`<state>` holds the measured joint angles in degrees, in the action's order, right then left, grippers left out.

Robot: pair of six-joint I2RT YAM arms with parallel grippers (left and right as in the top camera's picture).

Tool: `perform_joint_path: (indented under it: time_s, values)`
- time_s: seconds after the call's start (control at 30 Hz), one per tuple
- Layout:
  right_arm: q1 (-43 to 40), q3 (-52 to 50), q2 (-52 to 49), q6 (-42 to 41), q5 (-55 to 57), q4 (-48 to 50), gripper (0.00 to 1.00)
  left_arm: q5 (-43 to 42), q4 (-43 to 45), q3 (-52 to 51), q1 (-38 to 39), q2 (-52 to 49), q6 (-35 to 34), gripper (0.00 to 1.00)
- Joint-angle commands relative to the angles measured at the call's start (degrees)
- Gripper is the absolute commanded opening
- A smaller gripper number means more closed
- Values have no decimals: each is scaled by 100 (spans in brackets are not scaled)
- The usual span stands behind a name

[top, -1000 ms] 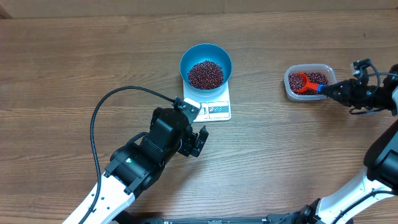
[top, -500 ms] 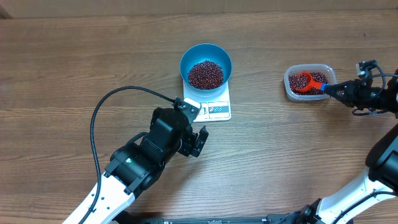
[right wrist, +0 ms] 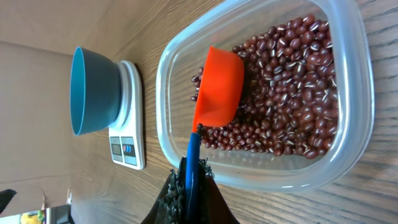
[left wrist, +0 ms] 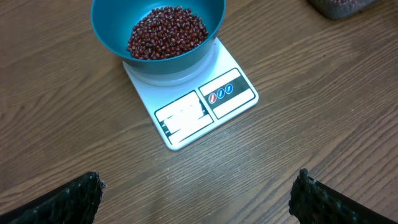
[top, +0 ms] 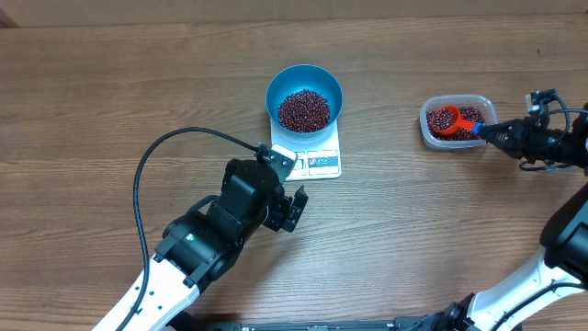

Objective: Scoop item into bowl and weigh 150g on scale
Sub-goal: 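Drag the scoop through the beans to fill it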

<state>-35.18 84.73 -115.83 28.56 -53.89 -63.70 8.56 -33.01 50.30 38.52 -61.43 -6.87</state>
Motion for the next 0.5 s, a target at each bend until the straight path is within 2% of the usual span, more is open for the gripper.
perform_joint_path:
  time_s: [0.0, 0.47]
  values:
    - [-26, -39, -24, 42, -306, 4, 4, -68, 2, -4, -26, -39, 90, 100]
    - [-326, -35, -24, 42, -752, -140, 4, -68, 2, -4, -26, -39, 90, 100]
